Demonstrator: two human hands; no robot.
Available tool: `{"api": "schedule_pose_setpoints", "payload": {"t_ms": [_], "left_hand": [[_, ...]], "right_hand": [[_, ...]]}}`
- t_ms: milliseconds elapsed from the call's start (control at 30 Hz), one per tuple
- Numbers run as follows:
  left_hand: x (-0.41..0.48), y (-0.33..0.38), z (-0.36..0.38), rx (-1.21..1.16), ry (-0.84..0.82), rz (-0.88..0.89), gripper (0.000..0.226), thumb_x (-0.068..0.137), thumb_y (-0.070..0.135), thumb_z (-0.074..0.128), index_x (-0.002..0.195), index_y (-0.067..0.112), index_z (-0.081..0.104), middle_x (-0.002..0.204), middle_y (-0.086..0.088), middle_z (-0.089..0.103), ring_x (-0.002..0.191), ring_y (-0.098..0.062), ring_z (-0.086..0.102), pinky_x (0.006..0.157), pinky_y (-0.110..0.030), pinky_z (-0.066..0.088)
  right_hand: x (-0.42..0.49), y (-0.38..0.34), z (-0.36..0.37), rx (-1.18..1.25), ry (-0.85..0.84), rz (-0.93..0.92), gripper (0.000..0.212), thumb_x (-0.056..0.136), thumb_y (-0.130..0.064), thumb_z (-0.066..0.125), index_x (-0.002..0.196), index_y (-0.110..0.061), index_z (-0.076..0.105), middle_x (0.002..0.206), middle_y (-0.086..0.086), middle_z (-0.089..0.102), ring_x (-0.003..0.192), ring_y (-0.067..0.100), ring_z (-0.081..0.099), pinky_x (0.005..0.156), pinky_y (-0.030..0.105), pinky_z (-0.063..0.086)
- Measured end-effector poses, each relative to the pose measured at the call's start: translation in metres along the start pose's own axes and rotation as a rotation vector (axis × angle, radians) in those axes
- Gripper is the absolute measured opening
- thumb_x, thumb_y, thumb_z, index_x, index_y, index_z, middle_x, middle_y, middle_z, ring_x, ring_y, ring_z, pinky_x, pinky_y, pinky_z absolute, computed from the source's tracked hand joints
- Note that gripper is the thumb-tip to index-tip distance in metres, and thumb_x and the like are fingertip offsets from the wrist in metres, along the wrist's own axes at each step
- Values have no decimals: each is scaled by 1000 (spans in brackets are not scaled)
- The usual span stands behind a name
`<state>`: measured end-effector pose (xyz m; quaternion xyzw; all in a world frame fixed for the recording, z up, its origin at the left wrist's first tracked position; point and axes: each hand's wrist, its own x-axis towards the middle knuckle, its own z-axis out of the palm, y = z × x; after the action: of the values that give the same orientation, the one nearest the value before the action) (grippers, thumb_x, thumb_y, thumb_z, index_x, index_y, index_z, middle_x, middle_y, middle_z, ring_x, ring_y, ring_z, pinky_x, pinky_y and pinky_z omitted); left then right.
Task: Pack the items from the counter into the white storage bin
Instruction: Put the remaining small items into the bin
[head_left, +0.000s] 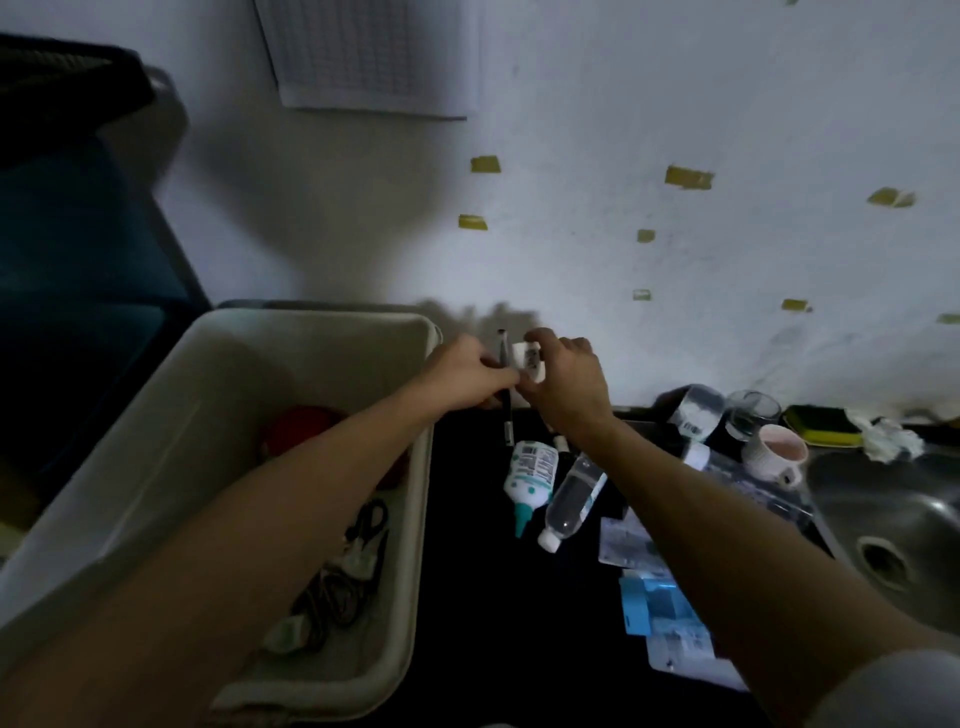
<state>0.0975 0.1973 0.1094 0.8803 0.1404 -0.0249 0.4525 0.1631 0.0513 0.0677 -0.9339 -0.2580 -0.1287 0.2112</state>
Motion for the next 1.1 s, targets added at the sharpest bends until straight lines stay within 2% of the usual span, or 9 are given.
{"api": "schedule_pose_setpoints", "payload": {"t_ms": [133, 267, 400, 533, 600, 700, 833, 933, 1100], "left_hand": [[-13, -15, -29, -124, -9, 37, 16, 84, 16, 67, 71, 7, 69, 60, -3, 66, 53, -12, 67, 50, -19, 50], [-27, -53, -65, -107, 14, 24, 21, 82, 21, 68, 65, 8, 68, 56, 0, 62, 50, -7, 59, 51, -18, 43], [-41, -99, -88, -170, -13, -44, 25, 81, 30, 73, 81, 6, 75, 66, -1, 69, 59, -6, 64, 52, -18, 46], [-49, -140, -104, -181, -15, -95, 32, 80, 37, 75, 90, 7, 76, 83, -6, 75, 78, -17, 70, 72, -31, 56], [-54, -157, -107, -155, -40, -106, 28, 81, 37, 75, 89, 10, 77, 81, -5, 75, 74, -13, 69, 66, -25, 55], [-59, -185, -110, -110, -73, -138, 25, 82, 35, 75, 85, 10, 77, 77, -7, 74, 69, -15, 68, 64, -28, 53], [-61, -230, -108, -11, -148, -221, 33, 80, 35, 77, 85, 3, 76, 79, -11, 73, 74, -22, 69, 70, -37, 56], [-60, -256, -105, 35, -215, -299, 29, 83, 30, 76, 89, 2, 75, 86, -16, 74, 79, -24, 72, 73, -37, 59], [-55, -276, -96, 17, -246, -354, 36, 82, 28, 78, 92, -7, 72, 88, -23, 72, 80, -31, 72, 71, -42, 59]], "right_hand": [[2, -33, -1, 17, 99, -8, 46, 75, -24, 68, 120, -13, 62, 93, 14, 70, 96, 39, 57, 77, 42, 48], [-5, -73, 10, 65, 172, -39, 44, 77, -32, 65, 117, -14, 63, 92, 8, 72, 94, 35, 59, 76, 39, 49], [-14, -113, 26, 105, 180, -87, 45, 79, -36, 66, 118, -14, 61, 95, 7, 71, 95, 31, 58, 77, 37, 46], [-19, -147, 39, 78, 174, -129, 46, 77, -34, 65, 116, -11, 61, 94, 10, 70, 92, 32, 59, 76, 35, 44], [-22, -159, 49, 67, 167, -143, 44, 76, -31, 67, 114, -11, 61, 94, 11, 70, 90, 33, 60, 76, 36, 46], [-28, -172, 64, 42, 81, -175, 42, 78, -33, 65, 116, -15, 60, 100, 8, 70, 95, 31, 61, 79, 37, 48], [-37, -183, 79, -66, -170, -200, 44, 83, -42, 65, 121, -23, 54, 102, 3, 68, 97, 24, 60, 80, 38, 52], [-42, -191, 85, -103, -271, -140, 35, 84, -43, 65, 111, -27, 50, 93, -1, 65, 84, 20, 61, 70, 36, 53], [-60, -198, 109, -86, -445, -28, 30, 88, -35, 65, 110, -21, 50, 92, -2, 58, 82, 20, 58, 64, 31, 42]]}}
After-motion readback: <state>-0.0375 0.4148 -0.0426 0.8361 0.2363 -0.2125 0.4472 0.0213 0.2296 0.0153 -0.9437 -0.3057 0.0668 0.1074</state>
